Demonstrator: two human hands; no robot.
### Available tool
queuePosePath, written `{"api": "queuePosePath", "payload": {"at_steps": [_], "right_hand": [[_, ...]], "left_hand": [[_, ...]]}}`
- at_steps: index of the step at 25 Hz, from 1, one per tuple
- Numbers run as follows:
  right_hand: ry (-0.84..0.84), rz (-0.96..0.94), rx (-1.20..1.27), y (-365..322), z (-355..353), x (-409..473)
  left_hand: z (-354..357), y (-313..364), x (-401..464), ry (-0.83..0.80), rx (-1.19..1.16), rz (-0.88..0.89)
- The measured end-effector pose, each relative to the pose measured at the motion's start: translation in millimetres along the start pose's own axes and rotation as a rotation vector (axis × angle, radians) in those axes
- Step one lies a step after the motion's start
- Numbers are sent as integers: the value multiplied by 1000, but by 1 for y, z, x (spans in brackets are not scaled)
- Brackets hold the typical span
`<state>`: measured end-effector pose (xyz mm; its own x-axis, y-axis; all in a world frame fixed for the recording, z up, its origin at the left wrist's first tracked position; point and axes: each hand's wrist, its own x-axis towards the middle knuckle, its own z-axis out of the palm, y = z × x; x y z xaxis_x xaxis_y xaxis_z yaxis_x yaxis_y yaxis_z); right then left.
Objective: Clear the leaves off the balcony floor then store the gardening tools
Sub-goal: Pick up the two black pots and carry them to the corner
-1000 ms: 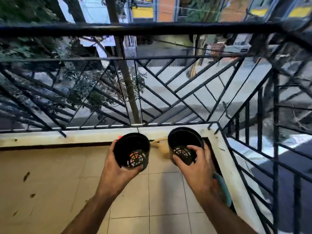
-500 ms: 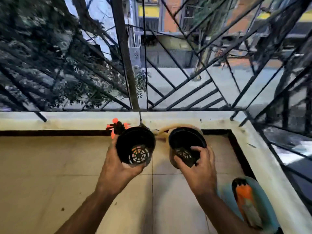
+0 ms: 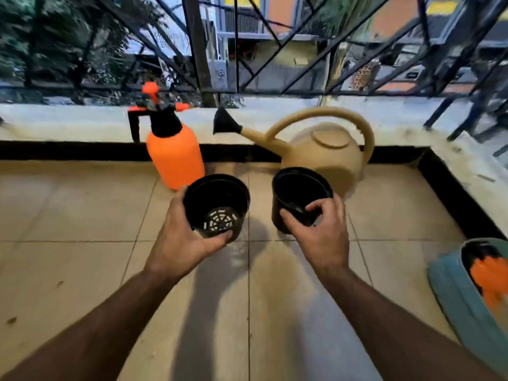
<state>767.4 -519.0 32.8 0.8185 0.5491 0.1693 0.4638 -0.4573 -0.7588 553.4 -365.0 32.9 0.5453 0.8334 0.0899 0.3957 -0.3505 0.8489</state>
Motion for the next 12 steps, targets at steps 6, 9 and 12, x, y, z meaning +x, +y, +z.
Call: {"api": "queuePosePath", "payload": {"at_steps": [6,9,12], "right_hand": [[-114,37,-109,24,31,7],[-169,62,-80,26,50,13],[-196,116,-57,24,68,19]], "left_hand": [[0,-33,-2,1,-33,-13],[0,-44,1,25,-45,-8],[1,-54,3,33,-47,-30]]}}
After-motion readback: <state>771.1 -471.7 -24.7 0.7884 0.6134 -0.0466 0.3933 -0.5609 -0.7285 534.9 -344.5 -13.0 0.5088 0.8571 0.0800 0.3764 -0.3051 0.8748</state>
